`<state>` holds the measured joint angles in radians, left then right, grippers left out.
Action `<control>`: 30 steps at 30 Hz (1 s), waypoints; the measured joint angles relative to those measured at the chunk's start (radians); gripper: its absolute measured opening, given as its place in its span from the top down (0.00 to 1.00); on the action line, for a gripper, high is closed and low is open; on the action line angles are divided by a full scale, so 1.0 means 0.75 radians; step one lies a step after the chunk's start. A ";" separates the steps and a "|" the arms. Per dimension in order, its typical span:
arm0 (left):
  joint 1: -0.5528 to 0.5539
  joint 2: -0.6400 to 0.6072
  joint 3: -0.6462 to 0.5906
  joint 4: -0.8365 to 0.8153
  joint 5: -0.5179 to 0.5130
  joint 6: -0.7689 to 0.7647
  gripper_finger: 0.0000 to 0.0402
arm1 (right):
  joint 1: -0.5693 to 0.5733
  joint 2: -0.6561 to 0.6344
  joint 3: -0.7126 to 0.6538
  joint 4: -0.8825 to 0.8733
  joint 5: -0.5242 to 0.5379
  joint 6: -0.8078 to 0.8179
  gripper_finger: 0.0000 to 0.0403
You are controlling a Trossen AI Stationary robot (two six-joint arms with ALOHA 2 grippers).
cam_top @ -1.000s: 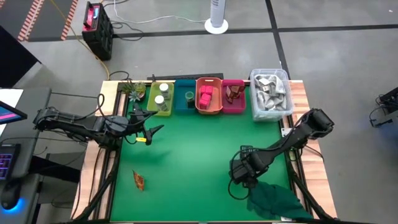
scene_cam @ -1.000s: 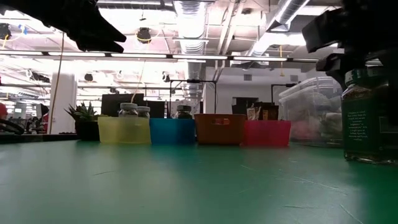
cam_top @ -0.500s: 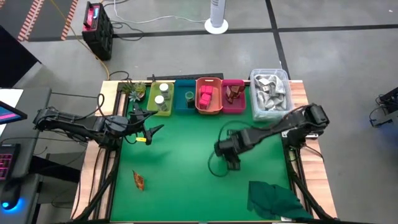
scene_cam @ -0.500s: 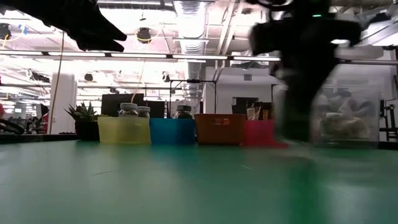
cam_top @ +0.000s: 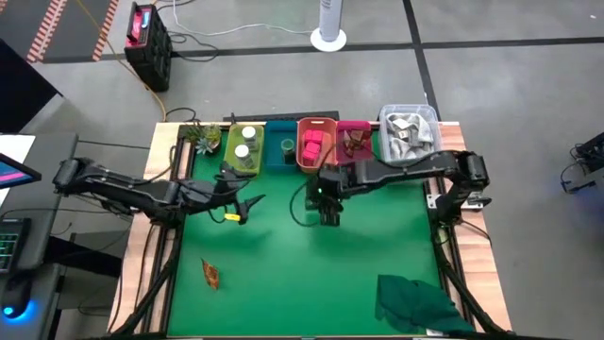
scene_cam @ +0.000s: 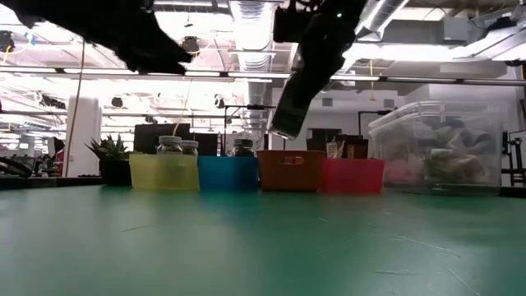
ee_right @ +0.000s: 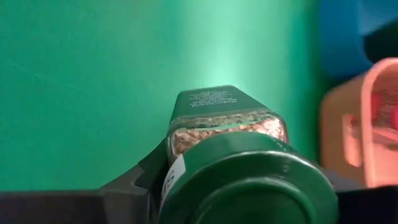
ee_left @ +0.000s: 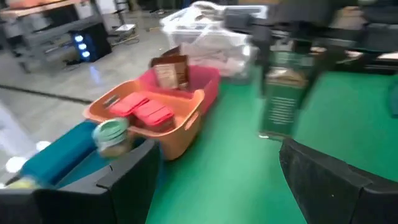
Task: Sort spices by type
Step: Put the green seasoning bottle into the blue bin
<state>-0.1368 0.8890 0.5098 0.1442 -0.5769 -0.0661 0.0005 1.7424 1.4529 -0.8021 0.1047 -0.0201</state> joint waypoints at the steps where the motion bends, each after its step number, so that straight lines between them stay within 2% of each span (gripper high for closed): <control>1: 0.010 0.033 0.001 0.038 0.044 0.011 0.21 | -0.013 0.001 0.004 -0.007 0.001 -0.021 0.44; 5: 0.069 0.167 0.001 0.176 0.264 0.015 0.21 | -0.023 0.001 0.036 0.002 0.003 -0.090 0.44; 11: 0.152 0.394 0.000 0.384 0.381 0.000 0.21 | -0.009 0.000 0.081 0.019 -0.003 -0.145 0.43; 13: 0.169 0.476 0.014 0.438 0.393 -0.001 0.21 | -0.008 0.000 0.081 0.051 -0.002 -0.146 0.43; 22: 0.180 0.768 0.246 0.429 0.455 0.037 0.21 | -0.020 0.000 0.081 0.095 -0.003 -0.151 0.43; 30: 0.180 0.871 0.361 0.378 0.455 0.053 0.21 | -0.018 0.000 0.081 0.093 -0.003 -0.150 0.43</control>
<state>-0.0017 1.5425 0.7803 0.4276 -0.2357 -0.0267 -0.0129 1.7424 1.5139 -0.7319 0.1024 -0.1326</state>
